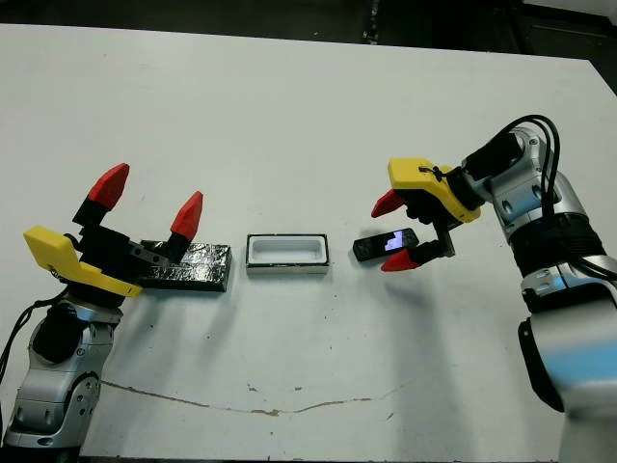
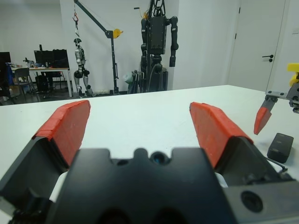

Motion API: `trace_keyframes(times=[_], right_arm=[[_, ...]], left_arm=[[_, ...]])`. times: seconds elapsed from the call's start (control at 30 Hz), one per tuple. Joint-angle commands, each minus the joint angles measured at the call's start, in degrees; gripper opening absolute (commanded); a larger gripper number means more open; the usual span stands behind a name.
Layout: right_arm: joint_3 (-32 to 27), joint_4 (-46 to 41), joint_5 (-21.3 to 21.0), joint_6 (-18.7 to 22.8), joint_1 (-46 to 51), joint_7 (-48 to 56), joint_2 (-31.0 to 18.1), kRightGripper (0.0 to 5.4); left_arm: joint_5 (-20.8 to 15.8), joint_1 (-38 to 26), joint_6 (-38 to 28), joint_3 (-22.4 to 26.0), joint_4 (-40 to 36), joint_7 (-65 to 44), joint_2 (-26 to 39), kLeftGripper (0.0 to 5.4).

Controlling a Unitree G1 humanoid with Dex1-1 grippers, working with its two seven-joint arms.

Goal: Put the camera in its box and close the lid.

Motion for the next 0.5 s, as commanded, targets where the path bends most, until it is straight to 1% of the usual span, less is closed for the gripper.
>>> trace_keyframes(times=[0.03, 0.2, 0.33, 0.4, 0.5], right_arm=[[-0.11, -1.04, -0.48, 1.73, 1.83, -0.61, -0.66, 5.39], [-0.11, -2.59, -0.79, 2.25, 2.99, -1.04, -0.98, 5.39], [-0.46, -2.86, -0.44, 0.8, 4.1, -1.47, -0.93, 5.39], [-0.54, -2.65, -0.37, 0.92, 4.46, -1.62, -0.81, 5.2], [-0.77, -2.21, -0.11, 2.65, 4.86, -1.7, -0.36, 4.83]], left_arm=[[0.2, 0.33, 0.36, -0.21, 0.01, -0.25, 0.21, 5.4], [0.88, 0.47, 0.1, -0.21, 0.17, 0.12, 0.21, 5.4], [1.16, 0.67, -0.06, -0.2, 0.2, 0.19, 0.16, 5.4], [0.81, 0.76, 0.23, -0.1, 0.06, 0.09, 0.02, 5.4], [0.72, 0.78, -0.28, -0.04, 0.38, -0.1, -0.11, 5.4]])
